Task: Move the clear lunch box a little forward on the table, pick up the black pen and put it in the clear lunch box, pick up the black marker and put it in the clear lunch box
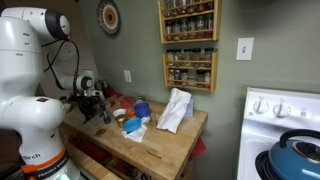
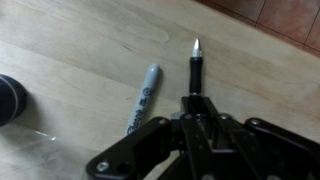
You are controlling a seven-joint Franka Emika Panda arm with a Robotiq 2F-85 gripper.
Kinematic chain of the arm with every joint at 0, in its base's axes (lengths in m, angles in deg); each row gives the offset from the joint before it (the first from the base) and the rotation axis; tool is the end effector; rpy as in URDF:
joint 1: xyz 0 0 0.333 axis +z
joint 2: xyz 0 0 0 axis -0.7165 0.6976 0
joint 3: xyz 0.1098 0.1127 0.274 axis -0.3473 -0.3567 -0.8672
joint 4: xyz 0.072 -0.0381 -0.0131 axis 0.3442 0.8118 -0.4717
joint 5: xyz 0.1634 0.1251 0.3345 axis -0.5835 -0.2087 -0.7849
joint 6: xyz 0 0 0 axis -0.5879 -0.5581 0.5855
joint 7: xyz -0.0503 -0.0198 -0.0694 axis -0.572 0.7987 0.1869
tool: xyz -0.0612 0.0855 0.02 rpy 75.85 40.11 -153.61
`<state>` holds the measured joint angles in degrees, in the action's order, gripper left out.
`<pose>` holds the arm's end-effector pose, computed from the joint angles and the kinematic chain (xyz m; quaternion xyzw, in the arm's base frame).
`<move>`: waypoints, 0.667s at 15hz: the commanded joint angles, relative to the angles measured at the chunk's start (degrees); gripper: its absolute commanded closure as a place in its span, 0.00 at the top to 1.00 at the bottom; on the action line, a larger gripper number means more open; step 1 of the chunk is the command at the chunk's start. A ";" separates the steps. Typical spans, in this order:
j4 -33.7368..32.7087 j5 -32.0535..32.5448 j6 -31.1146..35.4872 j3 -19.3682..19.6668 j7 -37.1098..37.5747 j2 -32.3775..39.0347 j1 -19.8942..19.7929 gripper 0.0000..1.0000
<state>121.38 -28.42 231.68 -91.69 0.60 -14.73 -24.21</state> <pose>0.3519 0.3240 0.1978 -0.9741 -0.1947 0.1111 0.0311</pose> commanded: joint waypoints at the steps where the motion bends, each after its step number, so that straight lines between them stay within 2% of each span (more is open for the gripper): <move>1: -0.24 0.69 -1.85 0.19 -0.16 -1.25 0.50 0.03; 4: -0.93 0.16 -8.68 -0.69 -2.32 -4.46 0.13 0.03; 6: -2.22 0.40 -15.49 -0.98 -3.50 -6.63 0.13 0.03; 10: -7.58 3.71 -28.47 -0.70 -5.46 -9.32 0.20 0.03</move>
<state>116.72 -27.36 210.73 -92.53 -3.23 -21.87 -24.17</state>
